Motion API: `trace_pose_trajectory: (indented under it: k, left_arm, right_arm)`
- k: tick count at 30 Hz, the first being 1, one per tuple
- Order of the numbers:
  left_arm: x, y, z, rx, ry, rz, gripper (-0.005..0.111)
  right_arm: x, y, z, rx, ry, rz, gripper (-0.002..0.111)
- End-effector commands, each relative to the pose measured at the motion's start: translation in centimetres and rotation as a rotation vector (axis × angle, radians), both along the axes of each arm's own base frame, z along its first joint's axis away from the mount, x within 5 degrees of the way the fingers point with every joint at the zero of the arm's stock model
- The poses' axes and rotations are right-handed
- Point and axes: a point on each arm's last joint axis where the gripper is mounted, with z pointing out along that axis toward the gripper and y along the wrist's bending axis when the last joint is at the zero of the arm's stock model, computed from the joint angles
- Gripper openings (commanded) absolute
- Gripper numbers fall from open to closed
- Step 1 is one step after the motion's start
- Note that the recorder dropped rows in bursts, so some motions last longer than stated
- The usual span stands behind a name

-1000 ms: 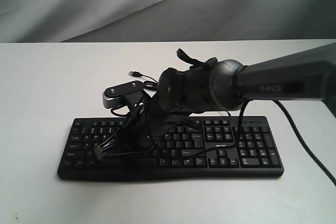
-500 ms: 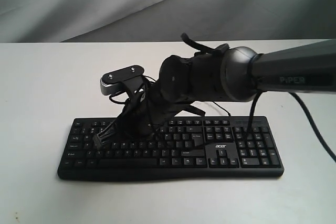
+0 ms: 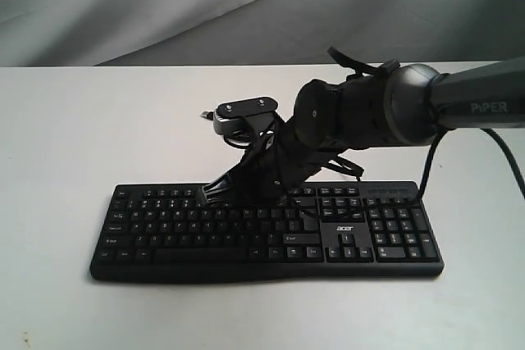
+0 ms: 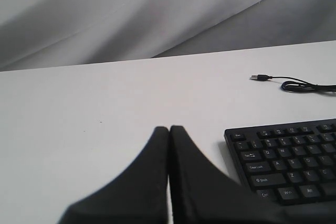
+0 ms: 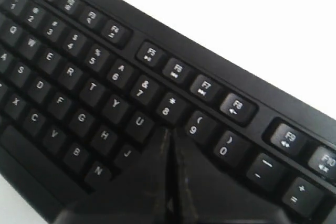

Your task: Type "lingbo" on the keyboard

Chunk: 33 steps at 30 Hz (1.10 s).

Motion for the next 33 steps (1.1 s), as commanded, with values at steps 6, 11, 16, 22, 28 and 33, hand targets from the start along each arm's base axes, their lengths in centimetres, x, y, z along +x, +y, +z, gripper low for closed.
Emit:
trace_pose_trajectory:
  k: [6,11,16,22,28,33]
  left_arm:
    - [0.0,0.0,-0.1,-0.011,-0.005,0.002,0.001]
    - [0.0,0.0,-0.1,-0.011,-0.005,0.002,0.001]
    - [0.0,0.0,-0.1,-0.011,-0.005,0.002,0.001]
    - [0.0,0.0,-0.1,-0.011,-0.005,0.002,0.001]
    - [0.0,0.0,-0.1,-0.011,-0.005,0.002,0.001]
    - [0.0,0.0,-0.1,-0.011,-0.005,0.002,0.001]
  right_arm:
    - [0.1,-0.6,0.0,0.008,-0.005,-0.028,0.0]
    - [0.1,-0.6,0.0,0.011,-0.01,-0.031,0.0]
    - [0.2,-0.6,0.1,0.014,-0.019,-0.035,0.0]
    - [0.2,-0.6,0.1,0.012,-0.02,-0.033,0.0]
    - [0.2,-0.6,-1.1,-0.005,0.009,-0.037,0.0]
    - [0.2,-0.6,-1.3,-0.007,0.012,-0.037,0.0]
